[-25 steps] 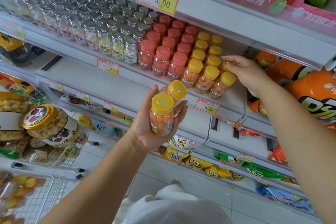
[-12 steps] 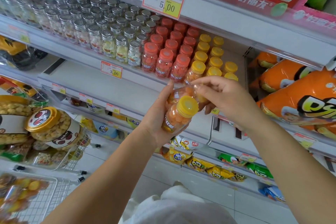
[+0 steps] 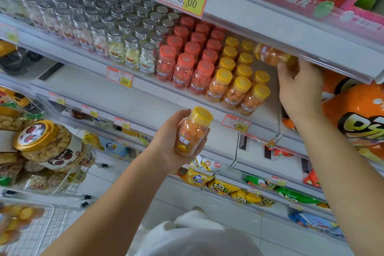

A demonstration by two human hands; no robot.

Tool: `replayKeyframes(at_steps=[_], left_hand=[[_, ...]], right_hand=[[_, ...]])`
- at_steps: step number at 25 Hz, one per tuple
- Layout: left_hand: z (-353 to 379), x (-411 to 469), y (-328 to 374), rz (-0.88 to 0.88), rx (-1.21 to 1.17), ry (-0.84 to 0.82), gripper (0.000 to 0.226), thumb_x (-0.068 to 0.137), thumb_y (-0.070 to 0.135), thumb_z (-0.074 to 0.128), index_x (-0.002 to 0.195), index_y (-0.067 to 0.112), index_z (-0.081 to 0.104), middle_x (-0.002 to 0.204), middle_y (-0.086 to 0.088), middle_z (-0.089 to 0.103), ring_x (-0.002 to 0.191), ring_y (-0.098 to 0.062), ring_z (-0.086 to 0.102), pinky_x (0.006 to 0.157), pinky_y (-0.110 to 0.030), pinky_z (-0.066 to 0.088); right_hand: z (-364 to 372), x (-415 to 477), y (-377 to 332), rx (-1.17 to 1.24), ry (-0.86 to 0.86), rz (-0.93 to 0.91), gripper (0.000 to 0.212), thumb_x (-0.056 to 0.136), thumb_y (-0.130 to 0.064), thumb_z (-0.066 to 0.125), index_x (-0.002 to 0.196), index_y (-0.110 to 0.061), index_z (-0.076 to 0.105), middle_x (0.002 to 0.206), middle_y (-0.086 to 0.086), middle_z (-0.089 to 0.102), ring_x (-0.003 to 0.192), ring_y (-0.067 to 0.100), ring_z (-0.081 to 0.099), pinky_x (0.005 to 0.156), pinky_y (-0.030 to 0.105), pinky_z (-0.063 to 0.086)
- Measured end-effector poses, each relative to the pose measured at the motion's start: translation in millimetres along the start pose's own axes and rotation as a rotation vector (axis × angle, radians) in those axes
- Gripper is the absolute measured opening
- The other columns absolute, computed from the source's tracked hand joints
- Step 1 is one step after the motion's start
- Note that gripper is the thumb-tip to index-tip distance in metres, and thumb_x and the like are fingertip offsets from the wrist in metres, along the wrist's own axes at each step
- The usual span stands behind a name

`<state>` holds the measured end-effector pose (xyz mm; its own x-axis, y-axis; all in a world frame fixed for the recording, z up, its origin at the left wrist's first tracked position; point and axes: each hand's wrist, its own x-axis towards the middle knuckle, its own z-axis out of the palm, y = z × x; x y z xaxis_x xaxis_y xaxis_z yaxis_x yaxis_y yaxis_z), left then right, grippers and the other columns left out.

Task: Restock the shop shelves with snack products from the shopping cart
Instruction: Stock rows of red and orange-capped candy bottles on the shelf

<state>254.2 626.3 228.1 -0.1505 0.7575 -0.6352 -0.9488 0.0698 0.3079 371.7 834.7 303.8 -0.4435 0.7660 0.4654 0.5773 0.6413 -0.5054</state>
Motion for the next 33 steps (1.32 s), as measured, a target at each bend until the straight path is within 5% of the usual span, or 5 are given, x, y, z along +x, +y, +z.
replayKeyframes(at_steps=[10,16,20,25,33], left_hand=[[-4,3,3,0.035,0.007,0.063,0.024,0.093,0.029,0.059,0.083,0.008,0.067,0.074,-0.010,0.070,0.061,-0.018,0.070,0.062,-0.027,0.058],[-5,6,4,0.041,0.030,0.082,0.024,0.094,0.027,0.058,0.082,0.008,0.067,0.073,-0.011,0.071,0.064,-0.019,0.069,0.067,-0.029,0.056],[6,8,5,0.097,0.068,0.084,0.017,0.095,0.023,0.059,0.091,0.008,0.065,0.078,-0.012,0.071,0.065,-0.021,0.069,0.064,-0.030,0.058],[18,14,6,0.261,0.243,0.080,0.027,0.096,0.029,0.060,0.109,0.006,0.066,0.093,-0.015,0.074,0.076,-0.029,0.070,0.080,-0.040,0.057],[11,-4,11,0.212,0.343,-0.088,0.031,0.097,0.034,0.058,0.112,0.007,0.063,0.098,-0.015,0.068,0.078,-0.024,0.073,0.058,-0.028,0.059]], right_hand=[[50,68,38,0.146,-0.402,0.221,0.029,0.097,-0.015,0.057,0.125,-0.010,0.057,0.115,0.005,0.056,0.106,0.017,0.053,0.088,0.027,0.042],[45,62,39,0.145,-0.374,0.252,0.026,0.099,-0.020,0.052,0.124,-0.014,0.057,0.128,0.008,0.058,0.120,0.022,0.054,0.099,0.033,0.044],[12,-3,-5,-0.007,-0.112,-0.099,0.023,0.101,-0.022,0.044,0.115,-0.020,0.062,0.110,0.002,0.065,0.097,0.015,0.059,0.076,0.021,0.040],[9,-74,-61,0.370,-0.764,0.028,0.034,0.094,-0.047,0.050,0.124,-0.035,0.060,0.098,-0.015,0.068,0.063,0.002,0.063,0.052,0.019,0.048],[2,-67,-49,0.614,-0.544,0.211,0.019,0.093,-0.026,0.061,0.111,-0.027,0.065,0.097,-0.003,0.070,0.083,0.012,0.069,0.072,0.023,0.058]])
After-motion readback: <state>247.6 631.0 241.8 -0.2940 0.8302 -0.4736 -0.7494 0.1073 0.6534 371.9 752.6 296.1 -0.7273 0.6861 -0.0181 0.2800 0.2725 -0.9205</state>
